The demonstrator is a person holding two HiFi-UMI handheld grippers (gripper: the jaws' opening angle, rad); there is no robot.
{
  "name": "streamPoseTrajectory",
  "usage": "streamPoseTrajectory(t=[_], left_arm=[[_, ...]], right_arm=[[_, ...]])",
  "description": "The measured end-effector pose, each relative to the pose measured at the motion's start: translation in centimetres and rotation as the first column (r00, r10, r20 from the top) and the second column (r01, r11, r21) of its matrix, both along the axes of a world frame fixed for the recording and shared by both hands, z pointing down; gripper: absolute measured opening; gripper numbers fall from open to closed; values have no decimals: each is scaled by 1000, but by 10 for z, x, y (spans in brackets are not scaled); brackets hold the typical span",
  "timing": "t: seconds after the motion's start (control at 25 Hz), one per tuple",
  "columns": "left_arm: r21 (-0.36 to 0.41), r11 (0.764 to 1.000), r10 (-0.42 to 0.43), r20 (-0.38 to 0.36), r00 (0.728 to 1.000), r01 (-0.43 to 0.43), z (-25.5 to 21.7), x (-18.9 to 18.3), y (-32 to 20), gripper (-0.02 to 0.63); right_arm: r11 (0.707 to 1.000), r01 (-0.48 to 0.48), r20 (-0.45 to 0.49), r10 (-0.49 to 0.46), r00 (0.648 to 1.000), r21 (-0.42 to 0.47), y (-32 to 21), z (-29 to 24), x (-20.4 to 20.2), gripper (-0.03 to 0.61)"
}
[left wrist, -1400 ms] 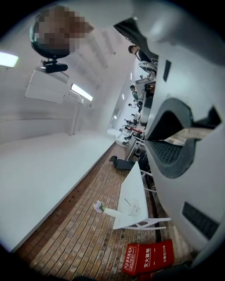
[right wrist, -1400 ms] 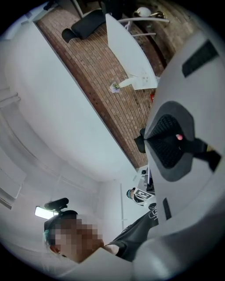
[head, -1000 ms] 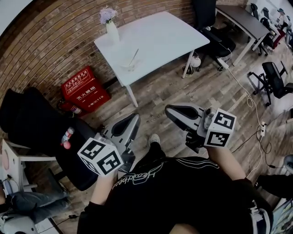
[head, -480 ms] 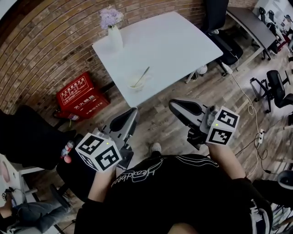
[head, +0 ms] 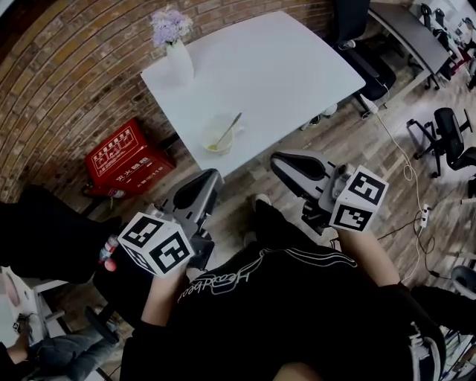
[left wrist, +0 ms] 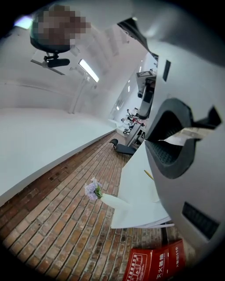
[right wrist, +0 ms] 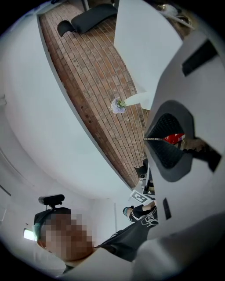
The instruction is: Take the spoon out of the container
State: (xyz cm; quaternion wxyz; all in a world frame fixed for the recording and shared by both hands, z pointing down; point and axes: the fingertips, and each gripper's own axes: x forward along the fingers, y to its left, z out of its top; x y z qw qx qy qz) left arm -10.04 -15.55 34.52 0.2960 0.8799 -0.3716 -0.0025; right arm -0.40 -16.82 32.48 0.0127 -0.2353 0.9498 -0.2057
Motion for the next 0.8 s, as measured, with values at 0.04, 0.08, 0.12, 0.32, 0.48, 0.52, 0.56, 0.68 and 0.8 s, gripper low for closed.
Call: streamPoseTrajectory(t=[0.04, 0.08, 0.12, 0.32, 0.48, 0.52, 0.56, 0.68, 0.8], left_arm=[[-10, 1000, -6, 1, 1000, 6, 4, 0, -3, 5], [-19, 1000, -11, 2, 1000, 11, 8, 0, -6, 5], [-26, 1000, -15, 2, 1000, 15, 11, 0, -9, 5], [-50, 998, -40, 19, 999, 41, 22, -7, -32, 5], [-80, 995, -64, 33, 997, 67, 35, -15, -55, 5], [-87, 994, -70, 35, 997, 73, 38, -17, -61, 5], [-93, 993, -77, 32, 997, 80, 41, -19, -66, 5], [-121, 988, -94, 19, 995, 95, 52, -23, -78, 5], [-147, 983, -109, 21, 994, 110, 63, -28, -91, 5]], right_arm=[[1000, 2, -4, -2, 1000, 0, -4, 3, 0, -2], [1000, 5, -4, -5, 1000, -4, -7, 5, 0, -2], [1000, 8, -3, -8, 1000, -9, -11, 9, -1, -2], [998, 33, 1, -33, 999, -44, -40, 29, -8, -1], [997, 38, -3, -38, 999, -73, -68, 48, -13, 0], [996, 33, -9, -34, 999, -78, -76, 53, -13, 0], [996, 27, -19, -29, 999, -80, -84, 59, -13, 0], [995, 19, -71, -25, 997, -93, -104, 85, -16, 0], [991, 22, -93, -34, 995, -131, -119, 107, -21, 48]])
